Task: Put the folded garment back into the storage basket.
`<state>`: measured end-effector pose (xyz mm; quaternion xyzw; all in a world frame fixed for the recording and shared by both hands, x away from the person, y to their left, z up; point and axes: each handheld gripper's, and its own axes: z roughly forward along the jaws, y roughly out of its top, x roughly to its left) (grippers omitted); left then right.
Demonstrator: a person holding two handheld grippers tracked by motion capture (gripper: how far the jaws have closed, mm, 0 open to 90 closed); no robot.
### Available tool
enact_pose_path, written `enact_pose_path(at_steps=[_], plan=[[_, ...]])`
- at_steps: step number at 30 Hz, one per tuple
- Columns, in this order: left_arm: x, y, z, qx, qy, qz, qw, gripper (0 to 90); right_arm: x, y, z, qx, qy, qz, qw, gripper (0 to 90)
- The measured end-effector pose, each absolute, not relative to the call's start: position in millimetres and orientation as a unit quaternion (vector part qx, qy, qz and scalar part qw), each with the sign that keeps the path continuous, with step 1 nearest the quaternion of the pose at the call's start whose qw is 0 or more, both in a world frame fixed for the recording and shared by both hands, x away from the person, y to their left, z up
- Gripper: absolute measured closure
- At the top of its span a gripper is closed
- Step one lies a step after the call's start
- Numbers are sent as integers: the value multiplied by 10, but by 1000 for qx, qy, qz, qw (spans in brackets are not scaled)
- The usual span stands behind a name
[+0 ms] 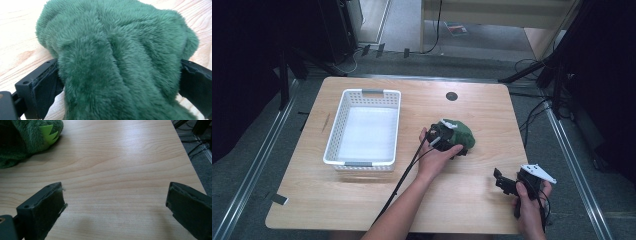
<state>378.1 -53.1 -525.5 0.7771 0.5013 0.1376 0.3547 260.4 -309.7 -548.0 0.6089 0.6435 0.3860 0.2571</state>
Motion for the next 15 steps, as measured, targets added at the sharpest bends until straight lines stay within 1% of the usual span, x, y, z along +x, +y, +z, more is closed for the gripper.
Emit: enact_pose_path(at_steps=[3, 7, 13, 14, 15], plan=[[3793, -543, -5271, 777, 505, 136, 351, 2, 2606, -3101, -5481, 609, 643, 387, 256, 17], [3814, -575, -5313, 784, 505, 141, 332, 24, 2609, -3102, -5481, 610, 643, 387, 254, 17], [3788, -566, -5283, 788, 492, 153, 336, 168, 2612, -3099, -5483, 611, 643, 386, 254, 17], [3788, -566, -5283, 788, 492, 153, 336, 222, 2612, -3099, -5483, 611, 643, 386, 254, 17], [3783, -560, -5274, 788, 488, 156, 342, 222, 2612, -3098, -5483, 611, 643, 385, 254, 17]])
